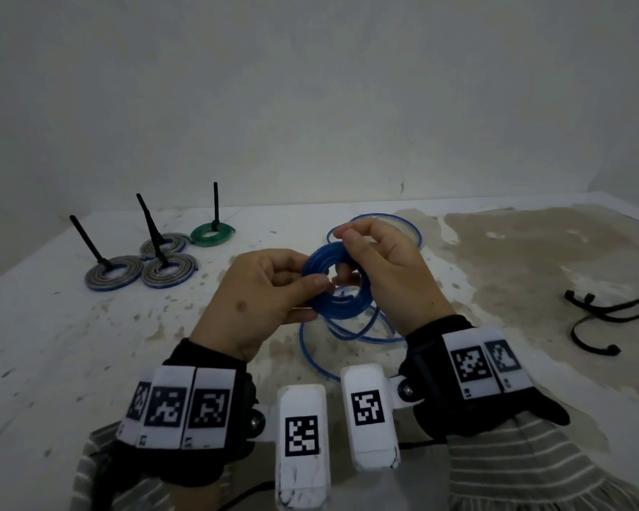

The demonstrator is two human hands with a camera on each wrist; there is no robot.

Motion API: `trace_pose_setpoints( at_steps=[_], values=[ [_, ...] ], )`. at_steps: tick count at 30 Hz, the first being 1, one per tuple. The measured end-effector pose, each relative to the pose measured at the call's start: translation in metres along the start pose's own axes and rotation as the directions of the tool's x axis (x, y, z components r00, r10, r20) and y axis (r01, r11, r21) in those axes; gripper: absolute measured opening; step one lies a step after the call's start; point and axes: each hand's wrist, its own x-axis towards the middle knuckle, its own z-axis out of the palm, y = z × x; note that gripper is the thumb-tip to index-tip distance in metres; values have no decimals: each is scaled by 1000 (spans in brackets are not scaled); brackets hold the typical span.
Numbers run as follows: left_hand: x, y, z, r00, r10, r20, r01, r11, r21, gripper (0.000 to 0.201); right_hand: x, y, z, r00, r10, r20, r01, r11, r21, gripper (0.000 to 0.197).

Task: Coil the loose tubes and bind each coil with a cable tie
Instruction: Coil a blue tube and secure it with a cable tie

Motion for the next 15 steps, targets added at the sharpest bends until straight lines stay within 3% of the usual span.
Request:
trace_pose_setpoints(
  at_steps=[5, 7, 10, 12, 15],
  values=[
    [3, 1, 2, 998, -17, -66, -5, 947, -322, 10, 2, 2, 7, 998, 58, -25, -51, 974, 219, 35],
    [3, -1, 4, 998, -43, -40, 31, 964, -264, 5, 3, 3, 7, 997, 55, -57, -39, 969, 245, 36],
    [2, -6, 5, 999, -51, -11, 51, 999, -8, 7, 2, 2, 3, 997, 53, -60, -42, 984, 171, 37],
    [2, -6, 2, 1000, -15, -15, 17, 994, 110, 12, 1, 2, 1, 998, 56, -25, -54, 996, 70, 40],
    [0, 0, -4, 998, 70, 0, -69, 988, 139, 31, -1, 0, 0, 997, 65, 48, -63, 997, -49, 38]
  ],
)
